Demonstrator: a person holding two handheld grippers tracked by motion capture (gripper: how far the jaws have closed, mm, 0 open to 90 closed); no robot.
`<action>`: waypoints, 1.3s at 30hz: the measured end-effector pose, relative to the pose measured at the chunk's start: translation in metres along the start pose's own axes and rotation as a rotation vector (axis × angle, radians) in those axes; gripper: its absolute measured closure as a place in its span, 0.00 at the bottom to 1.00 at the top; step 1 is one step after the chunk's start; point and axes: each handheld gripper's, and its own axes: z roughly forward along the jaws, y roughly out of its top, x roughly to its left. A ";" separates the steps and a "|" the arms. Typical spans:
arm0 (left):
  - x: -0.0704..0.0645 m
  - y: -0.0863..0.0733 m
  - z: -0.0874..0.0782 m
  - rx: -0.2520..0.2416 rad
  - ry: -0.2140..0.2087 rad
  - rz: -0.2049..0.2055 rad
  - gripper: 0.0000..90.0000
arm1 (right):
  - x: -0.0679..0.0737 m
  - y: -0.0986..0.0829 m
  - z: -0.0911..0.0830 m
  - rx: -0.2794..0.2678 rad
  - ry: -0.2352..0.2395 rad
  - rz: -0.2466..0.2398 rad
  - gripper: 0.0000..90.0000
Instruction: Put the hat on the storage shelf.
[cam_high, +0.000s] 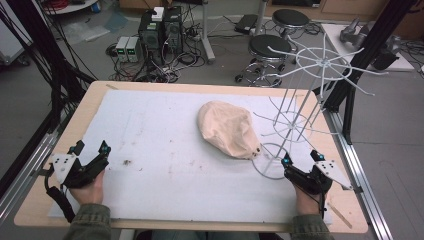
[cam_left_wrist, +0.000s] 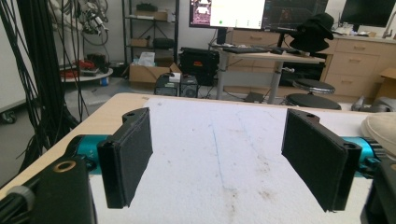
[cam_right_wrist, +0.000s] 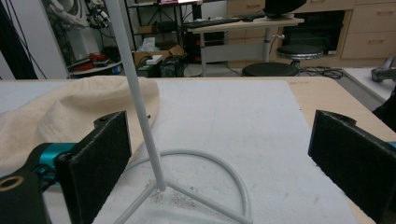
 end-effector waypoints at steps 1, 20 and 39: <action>-0.001 0.001 0.001 -0.002 -0.006 0.003 0.27 | 0.000 0.000 0.000 0.001 -0.001 0.003 0.05; -0.027 0.032 0.016 0.022 -0.120 0.063 0.25 | -0.002 -0.001 -0.002 0.015 0.019 0.022 0.05; -0.069 0.057 0.059 0.067 -0.205 0.112 0.24 | 0.003 -0.002 -0.001 0.019 0.048 -0.030 0.05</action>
